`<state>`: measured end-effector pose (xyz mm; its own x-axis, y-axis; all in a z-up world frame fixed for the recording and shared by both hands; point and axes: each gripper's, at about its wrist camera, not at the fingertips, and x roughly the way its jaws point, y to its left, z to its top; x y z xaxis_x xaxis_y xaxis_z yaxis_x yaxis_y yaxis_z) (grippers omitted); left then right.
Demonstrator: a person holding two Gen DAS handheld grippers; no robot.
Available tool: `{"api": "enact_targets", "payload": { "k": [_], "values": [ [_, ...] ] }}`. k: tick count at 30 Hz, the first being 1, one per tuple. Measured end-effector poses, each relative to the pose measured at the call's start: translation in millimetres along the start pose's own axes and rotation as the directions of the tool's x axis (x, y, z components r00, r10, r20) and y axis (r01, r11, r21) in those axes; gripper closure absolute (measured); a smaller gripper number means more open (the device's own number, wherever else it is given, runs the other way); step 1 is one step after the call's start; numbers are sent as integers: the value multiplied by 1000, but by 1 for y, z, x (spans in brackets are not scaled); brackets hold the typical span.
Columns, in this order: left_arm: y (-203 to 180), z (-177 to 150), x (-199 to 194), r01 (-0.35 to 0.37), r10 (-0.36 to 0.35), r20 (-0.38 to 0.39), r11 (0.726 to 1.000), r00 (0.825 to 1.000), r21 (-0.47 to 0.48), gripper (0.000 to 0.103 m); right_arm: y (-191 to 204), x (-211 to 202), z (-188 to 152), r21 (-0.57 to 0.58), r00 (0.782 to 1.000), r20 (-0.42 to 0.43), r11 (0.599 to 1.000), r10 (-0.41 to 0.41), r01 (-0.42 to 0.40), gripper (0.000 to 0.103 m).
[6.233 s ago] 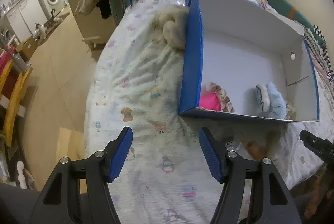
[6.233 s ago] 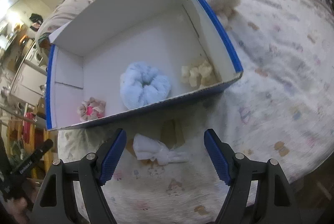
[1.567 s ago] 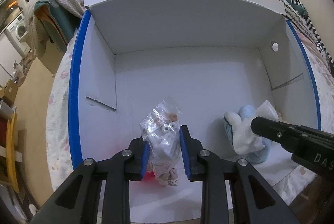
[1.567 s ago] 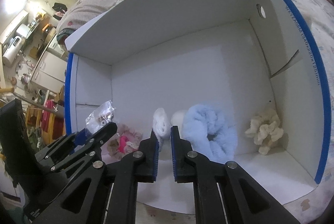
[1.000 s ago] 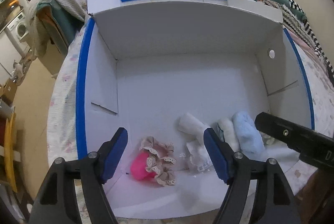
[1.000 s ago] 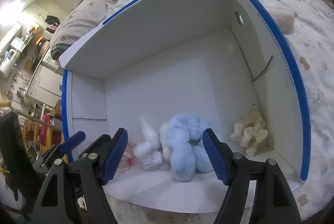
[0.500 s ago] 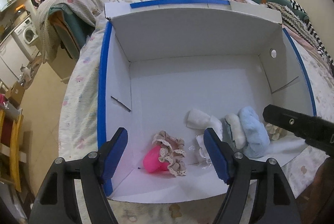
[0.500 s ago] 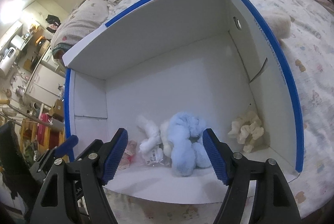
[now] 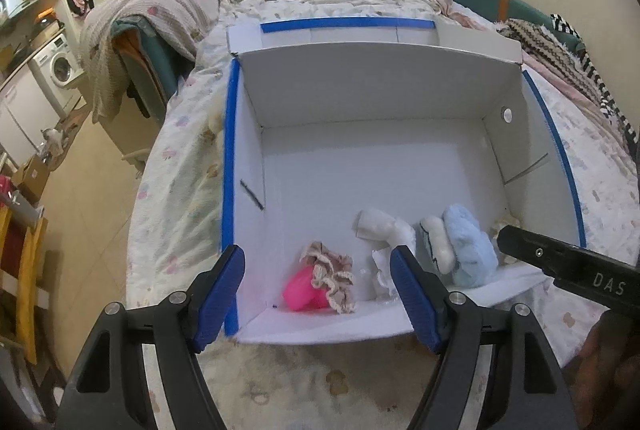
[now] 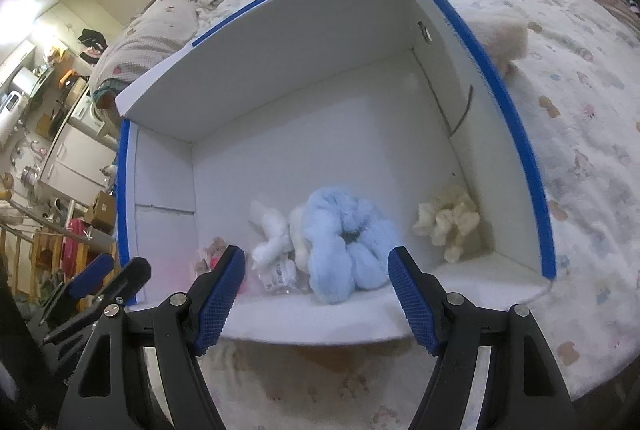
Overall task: Organize soft objects
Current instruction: 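Withdraw both open tools from the box back over the sheet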
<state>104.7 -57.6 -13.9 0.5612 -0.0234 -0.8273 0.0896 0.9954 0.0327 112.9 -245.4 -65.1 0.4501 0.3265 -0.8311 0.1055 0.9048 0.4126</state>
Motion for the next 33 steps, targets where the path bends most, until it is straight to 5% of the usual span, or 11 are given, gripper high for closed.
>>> {"api": "enact_targets", "payload": {
  "k": [13, 23, 33],
  "values": [
    [26, -31, -24, 15, -17, -21, 994, 1000, -110, 30, 10, -28, -30, -72, 998, 53, 997, -21, 24, 25],
    [29, -55, -26, 10, -16, -52, 994, 999, -112, 30, -4, -27, -48, -48, 999, 6, 998, -48, 48, 25],
    [43, -72, -6, -15, -1, -122, 991, 992, -135, 30, -61, -12, -48, 119, 995, -74, 990, -65, 74, 25]
  ]
}}
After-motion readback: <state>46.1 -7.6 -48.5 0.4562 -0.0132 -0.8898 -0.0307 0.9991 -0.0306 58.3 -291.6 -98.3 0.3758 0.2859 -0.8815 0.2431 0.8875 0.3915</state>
